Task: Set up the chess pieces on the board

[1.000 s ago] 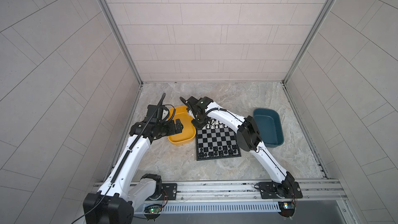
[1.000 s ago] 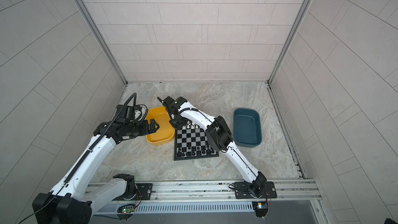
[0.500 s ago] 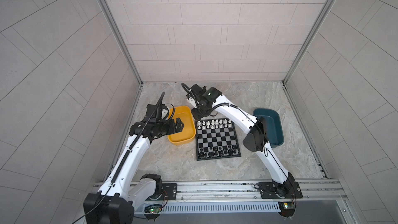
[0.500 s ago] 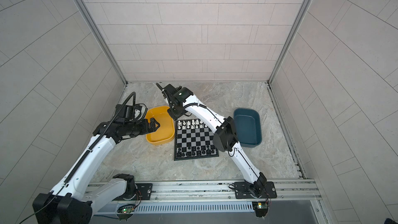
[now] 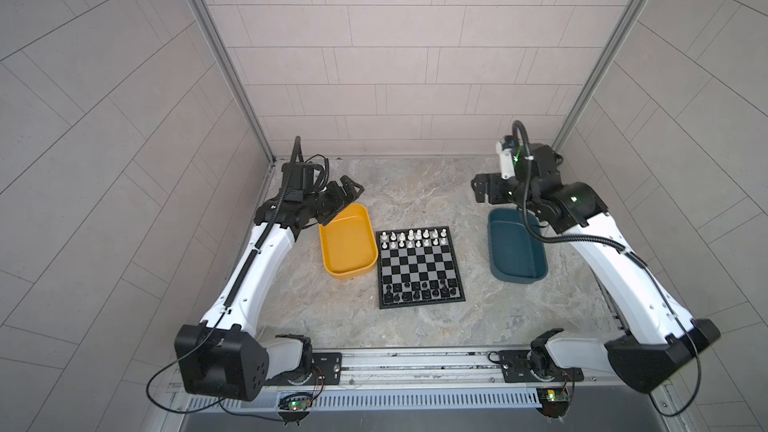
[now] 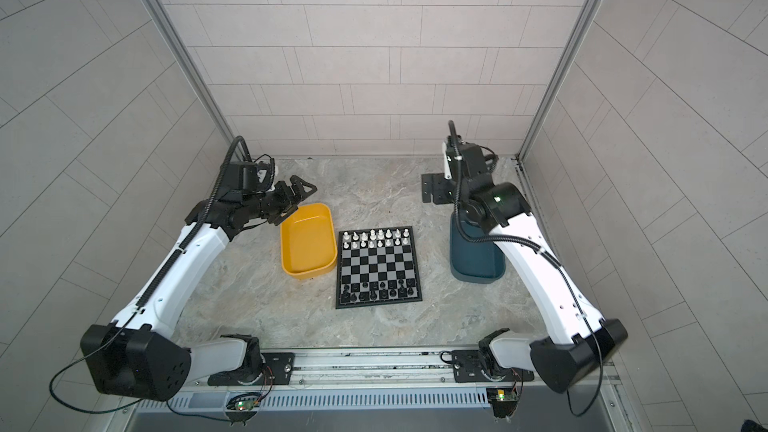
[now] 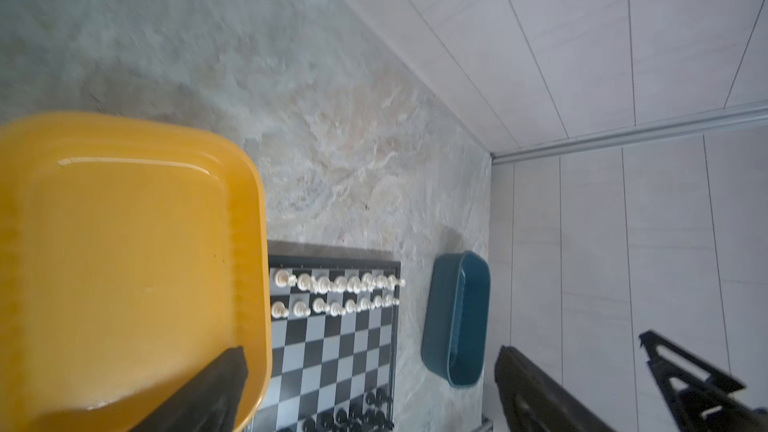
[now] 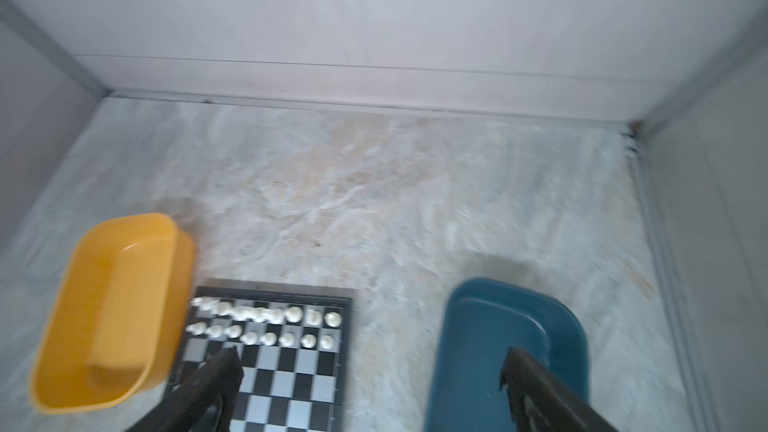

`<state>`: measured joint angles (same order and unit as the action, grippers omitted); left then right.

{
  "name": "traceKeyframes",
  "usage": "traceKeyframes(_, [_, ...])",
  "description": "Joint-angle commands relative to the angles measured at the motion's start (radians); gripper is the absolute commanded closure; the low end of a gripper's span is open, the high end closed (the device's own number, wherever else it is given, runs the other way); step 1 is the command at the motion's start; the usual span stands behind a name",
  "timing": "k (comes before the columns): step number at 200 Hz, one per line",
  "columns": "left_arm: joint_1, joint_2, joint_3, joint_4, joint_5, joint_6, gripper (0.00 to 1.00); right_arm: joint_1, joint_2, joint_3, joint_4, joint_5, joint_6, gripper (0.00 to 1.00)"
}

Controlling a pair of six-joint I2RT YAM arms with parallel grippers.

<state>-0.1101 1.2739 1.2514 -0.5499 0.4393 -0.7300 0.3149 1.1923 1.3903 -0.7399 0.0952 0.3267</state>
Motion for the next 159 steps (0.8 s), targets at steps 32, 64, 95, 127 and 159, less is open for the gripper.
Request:
traceKeyframes(32, [-0.010,-0.171,-0.288,0.247,-0.767,0.322,0.00,-0.209,-0.251,-0.609,0.692,0.137,-0.026,0.01])
traceKeyframes(64, [-0.005,-0.172,-0.536,0.454,-0.915,0.433,0.00,-0.238,-0.224,-0.970,1.183,0.159,-0.102,0.01])
traceKeyframes(95, [-0.005,-0.116,-0.763,0.826,-0.906,0.503,0.00,-0.250,-0.081,-1.076,1.441,0.197,-0.175,0.01])
traceKeyframes(127, [0.001,0.057,-0.916,1.281,-0.867,0.610,0.00,-0.288,0.050,-1.085,1.590,0.174,-0.208,0.01])
traceKeyframes(159, [0.021,0.099,-0.839,1.204,-0.830,0.666,0.00,-0.306,0.105,-1.052,1.615,0.155,-0.214,0.01])
